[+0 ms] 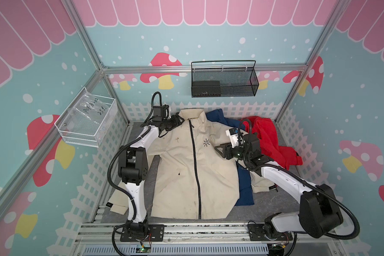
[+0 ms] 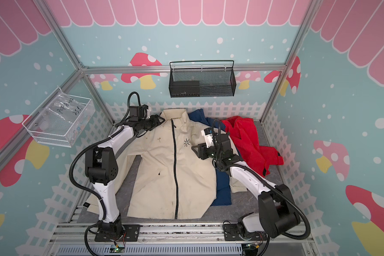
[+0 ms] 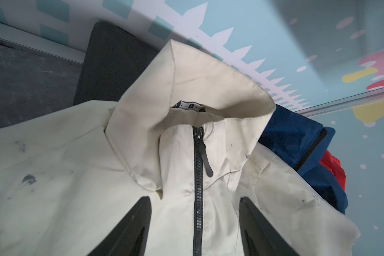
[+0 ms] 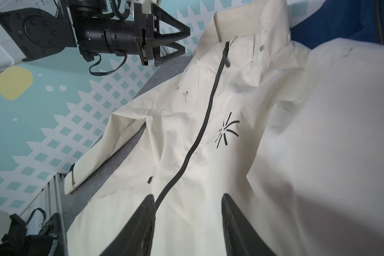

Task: Unzip the jacket
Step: Flatten out the jacket at the center of the board.

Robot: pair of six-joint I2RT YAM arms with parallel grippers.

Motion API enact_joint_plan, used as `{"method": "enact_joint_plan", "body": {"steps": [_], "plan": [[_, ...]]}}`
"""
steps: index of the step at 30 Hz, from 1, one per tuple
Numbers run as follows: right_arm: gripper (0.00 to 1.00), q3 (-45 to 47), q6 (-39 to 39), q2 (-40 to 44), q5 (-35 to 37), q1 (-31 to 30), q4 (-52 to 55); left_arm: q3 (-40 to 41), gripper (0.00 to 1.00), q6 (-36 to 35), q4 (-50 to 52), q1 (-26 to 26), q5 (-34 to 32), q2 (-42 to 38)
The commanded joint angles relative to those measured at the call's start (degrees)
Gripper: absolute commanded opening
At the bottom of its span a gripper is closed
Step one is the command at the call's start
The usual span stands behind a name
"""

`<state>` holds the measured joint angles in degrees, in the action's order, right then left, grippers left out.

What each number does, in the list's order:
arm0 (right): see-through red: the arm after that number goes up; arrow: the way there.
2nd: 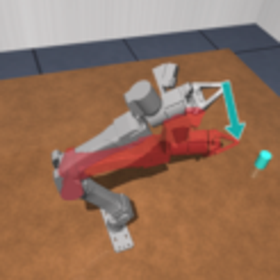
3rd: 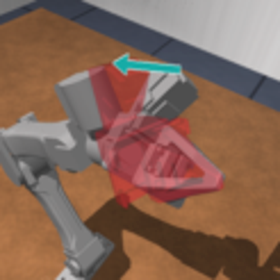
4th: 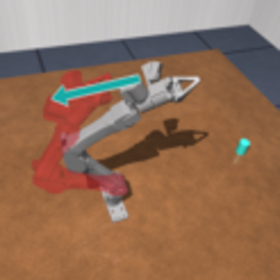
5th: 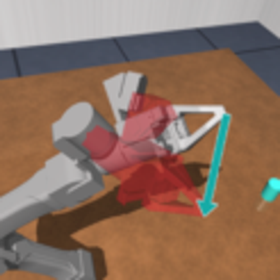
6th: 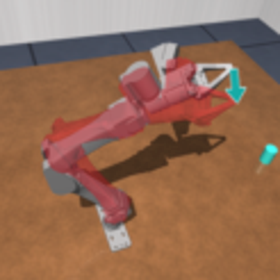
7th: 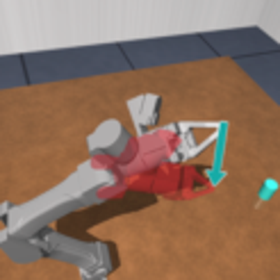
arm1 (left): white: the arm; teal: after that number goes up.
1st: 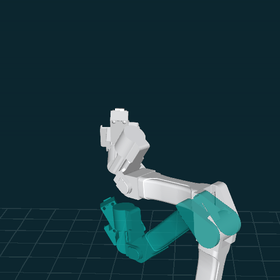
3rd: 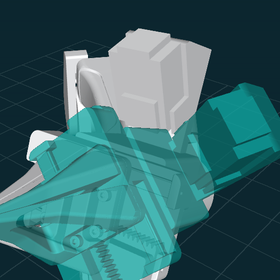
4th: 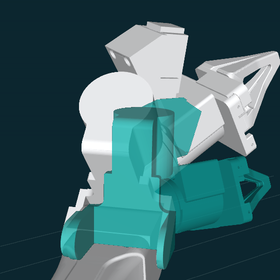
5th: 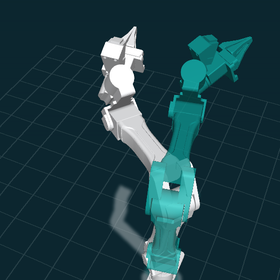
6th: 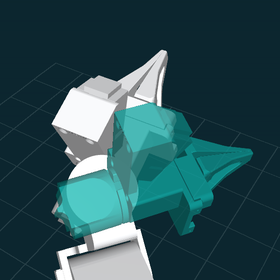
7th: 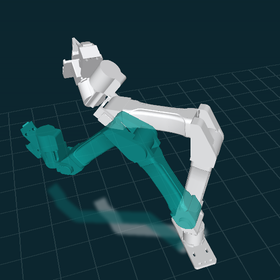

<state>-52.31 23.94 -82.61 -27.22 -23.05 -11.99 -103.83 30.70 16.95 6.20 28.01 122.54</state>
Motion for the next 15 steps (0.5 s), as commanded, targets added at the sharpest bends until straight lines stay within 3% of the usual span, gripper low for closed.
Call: {"method": "enact_joint_plan", "body": {"steps": [1,9,15], "plan": [[0.49,-5.0,-4.9,-4.9,1.8,-1.6,-9.0,-3.5,0.64,1.6,-1.0,0.3,0.5,2.0],[0.49,-16.5,-7.4,-16.8,2.5,-3.0,-9.1,-6.3,0.59,-4.2,-0.5,0.3,-0.3,5.5],[0.48,-24.2,-8.1,-23.8,8.1,-4.0,-8.7,-9.2,0.51,-11.7,-0.1,0.3,0.5,8.4]]}}
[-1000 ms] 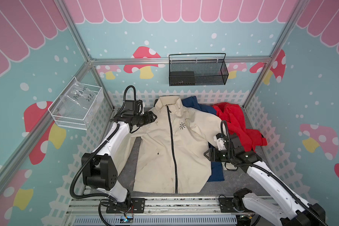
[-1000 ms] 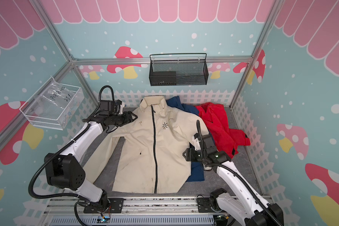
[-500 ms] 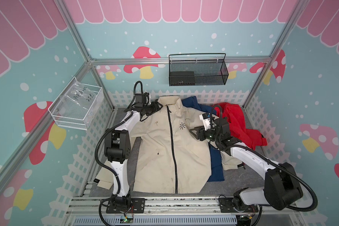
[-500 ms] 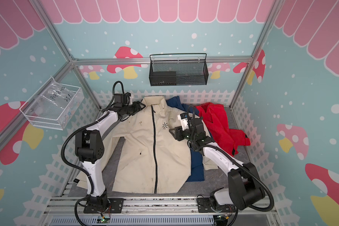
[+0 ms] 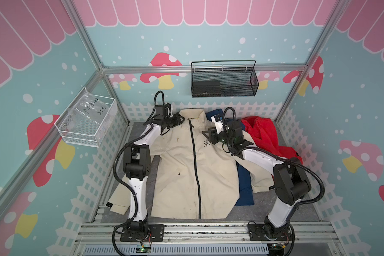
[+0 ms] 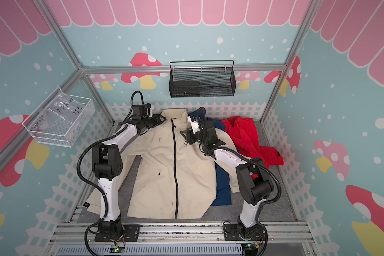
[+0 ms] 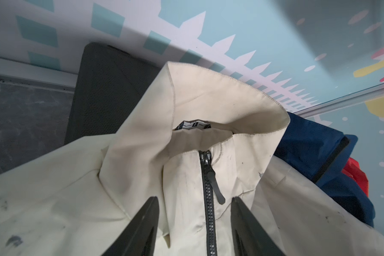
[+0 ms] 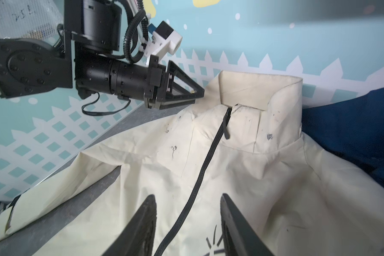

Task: Unzip the jacket
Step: Flatten out the jacket at the center of the board.

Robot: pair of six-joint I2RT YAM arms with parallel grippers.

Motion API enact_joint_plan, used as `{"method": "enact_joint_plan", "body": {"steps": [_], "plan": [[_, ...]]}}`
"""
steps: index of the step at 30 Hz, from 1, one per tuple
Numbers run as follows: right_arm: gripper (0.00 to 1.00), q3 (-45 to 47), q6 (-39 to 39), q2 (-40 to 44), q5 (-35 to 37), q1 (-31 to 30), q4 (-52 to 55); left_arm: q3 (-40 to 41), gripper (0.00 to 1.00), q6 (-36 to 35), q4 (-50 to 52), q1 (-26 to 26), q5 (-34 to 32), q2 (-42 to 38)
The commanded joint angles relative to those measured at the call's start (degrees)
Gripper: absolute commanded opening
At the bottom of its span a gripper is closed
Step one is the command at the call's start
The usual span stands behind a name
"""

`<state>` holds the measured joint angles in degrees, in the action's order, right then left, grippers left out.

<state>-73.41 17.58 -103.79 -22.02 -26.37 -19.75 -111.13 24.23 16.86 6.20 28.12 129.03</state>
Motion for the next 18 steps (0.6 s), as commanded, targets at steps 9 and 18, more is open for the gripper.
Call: {"method": "enact_joint_plan", "body": {"steps": [9,18], "plan": [[0.48,-12.3,-5.6,-13.2,6.9,-3.3,-0.8,-5.1,0.51,-10.5,2.1,0.2,6.9,6.1],[0.49,-19.7,-7.3,-20.1,9.8,-4.1,-0.3,-6.7,0.51,-14.1,5.1,-0.6,7.3,7.6]]}}
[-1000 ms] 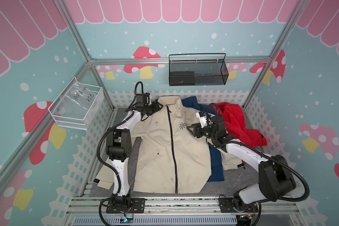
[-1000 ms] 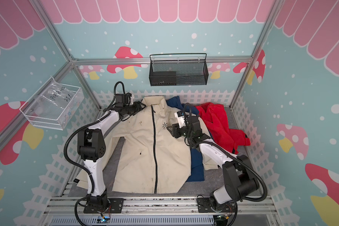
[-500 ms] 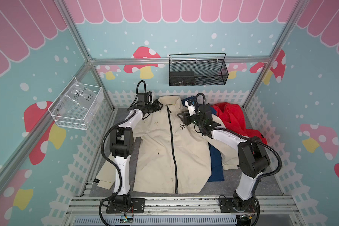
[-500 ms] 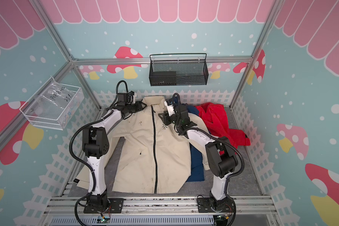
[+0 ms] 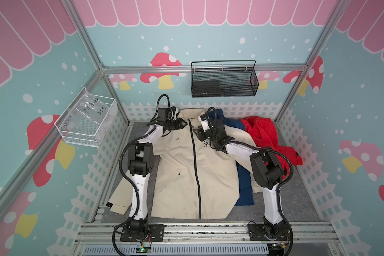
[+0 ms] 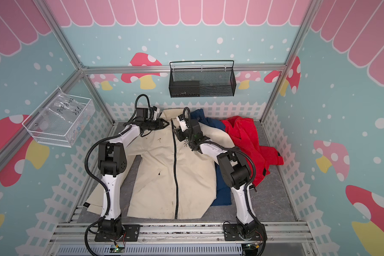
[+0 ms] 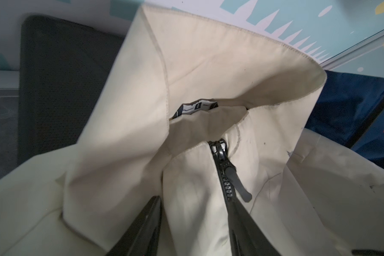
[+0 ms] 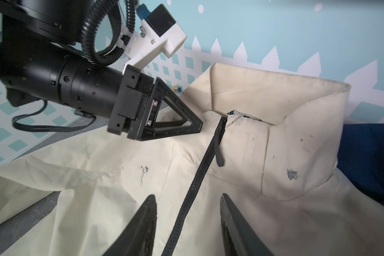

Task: Unzip the jacket
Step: Flatten out the jacket at the center of the board, then unzip the zipper on the jacket.

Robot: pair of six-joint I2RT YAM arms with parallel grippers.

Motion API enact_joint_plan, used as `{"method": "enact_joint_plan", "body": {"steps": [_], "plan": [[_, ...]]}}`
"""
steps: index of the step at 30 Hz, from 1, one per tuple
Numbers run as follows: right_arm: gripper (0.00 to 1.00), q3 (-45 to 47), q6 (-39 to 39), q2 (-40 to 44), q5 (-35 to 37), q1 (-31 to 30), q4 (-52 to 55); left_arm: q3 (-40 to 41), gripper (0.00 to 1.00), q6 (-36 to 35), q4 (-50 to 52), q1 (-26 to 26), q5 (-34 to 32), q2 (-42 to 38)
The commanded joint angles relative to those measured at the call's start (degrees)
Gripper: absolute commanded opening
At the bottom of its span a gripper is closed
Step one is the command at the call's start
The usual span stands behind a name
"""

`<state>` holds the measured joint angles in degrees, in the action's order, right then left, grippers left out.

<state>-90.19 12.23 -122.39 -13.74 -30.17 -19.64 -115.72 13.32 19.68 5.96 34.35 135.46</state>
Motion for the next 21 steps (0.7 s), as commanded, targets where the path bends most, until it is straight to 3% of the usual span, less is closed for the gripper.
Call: {"method": "enact_joint_plan", "body": {"steps": [1,6,14,18,21], "plan": [[0.49,-3.4,-1.9,-1.9,1.7,-0.4,-0.3,-2.2,0.50,-3.3,2.3,-0.4,1.1,1.0],[0.49,-5.4,-2.7,-3.1,3.8,-0.6,-0.1,-2.4,0.43,-4.0,2.9,-0.4,-0.3,1.5],[0.51,-7.6,-5.3,-4.5,5.0,-0.7,1.6,-3.4,0.40,-5.7,3.7,-0.2,1.5,3.0],[0.44,-9.8,-6.7,-6.4,3.9,-0.6,3.1,-3.8,0.18,-5.5,3.8,-0.2,1.9,3.3],[0.40,-12.7,-8.8,-8.7,1.7,-0.6,5.0,-4.1,0.09,-5.3,3.7,-0.2,2.4,3.1]]}}
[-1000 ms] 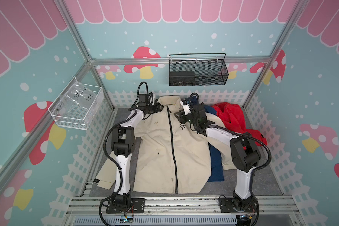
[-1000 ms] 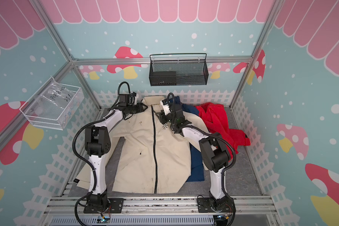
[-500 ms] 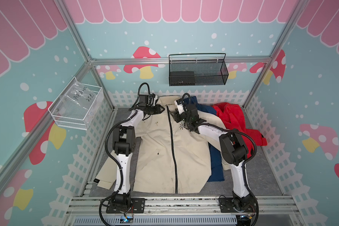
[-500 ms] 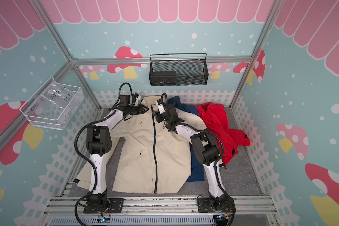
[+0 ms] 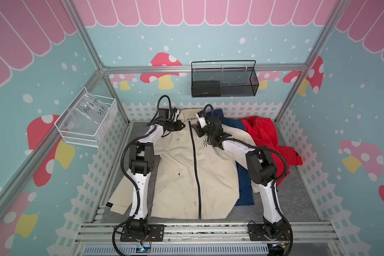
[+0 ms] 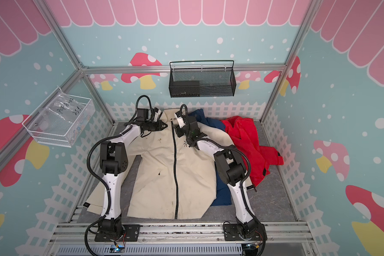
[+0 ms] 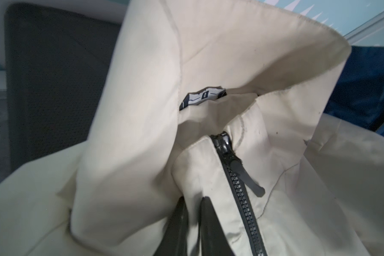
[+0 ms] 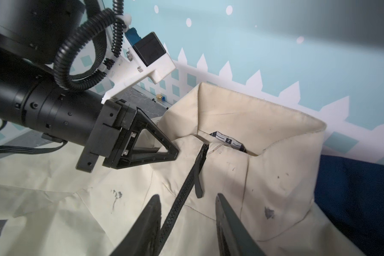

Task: Unzip the jacket
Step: Unzip the zipper on the jacket.

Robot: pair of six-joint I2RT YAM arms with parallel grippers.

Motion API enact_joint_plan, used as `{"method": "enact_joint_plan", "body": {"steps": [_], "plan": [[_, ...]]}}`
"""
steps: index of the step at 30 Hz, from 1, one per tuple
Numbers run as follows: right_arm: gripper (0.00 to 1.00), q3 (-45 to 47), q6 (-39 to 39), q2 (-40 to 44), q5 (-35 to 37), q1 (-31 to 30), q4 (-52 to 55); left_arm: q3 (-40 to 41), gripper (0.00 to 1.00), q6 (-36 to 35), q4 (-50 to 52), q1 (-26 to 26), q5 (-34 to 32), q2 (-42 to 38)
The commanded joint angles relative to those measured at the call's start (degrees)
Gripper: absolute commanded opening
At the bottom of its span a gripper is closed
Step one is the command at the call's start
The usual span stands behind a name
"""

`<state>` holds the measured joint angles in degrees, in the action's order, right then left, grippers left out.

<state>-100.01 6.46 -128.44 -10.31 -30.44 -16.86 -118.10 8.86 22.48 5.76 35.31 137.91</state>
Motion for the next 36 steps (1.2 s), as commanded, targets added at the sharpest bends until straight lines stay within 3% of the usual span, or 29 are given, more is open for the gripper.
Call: {"method": "enact_joint_plan", "body": {"steps": [1,8,23,31,36], "plan": [[0.39,-4.0,-3.4,-3.6,-2.0,-0.4,2.9,-1.7,0.07,-0.7,0.7,-0.1,1.8,0.5],[0.35,-10.2,-4.6,-8.9,-1.5,-0.3,5.6,-1.7,0.00,-0.6,0.4,0.2,2.6,-0.2],[0.28,-25.8,-6.5,-18.5,1.8,-0.3,13.0,-1.6,0.00,-1.7,0.7,-0.2,5.1,-2.6],[0.26,-26.3,-6.1,-19.7,1.6,-0.3,13.4,-1.3,0.00,-2.0,0.8,-0.3,5.0,-3.5],[0.19,-26.2,-6.3,-20.1,2.3,-0.3,14.0,-1.3,0.00,-2.1,0.8,-0.3,5.0,-4.0]]}}
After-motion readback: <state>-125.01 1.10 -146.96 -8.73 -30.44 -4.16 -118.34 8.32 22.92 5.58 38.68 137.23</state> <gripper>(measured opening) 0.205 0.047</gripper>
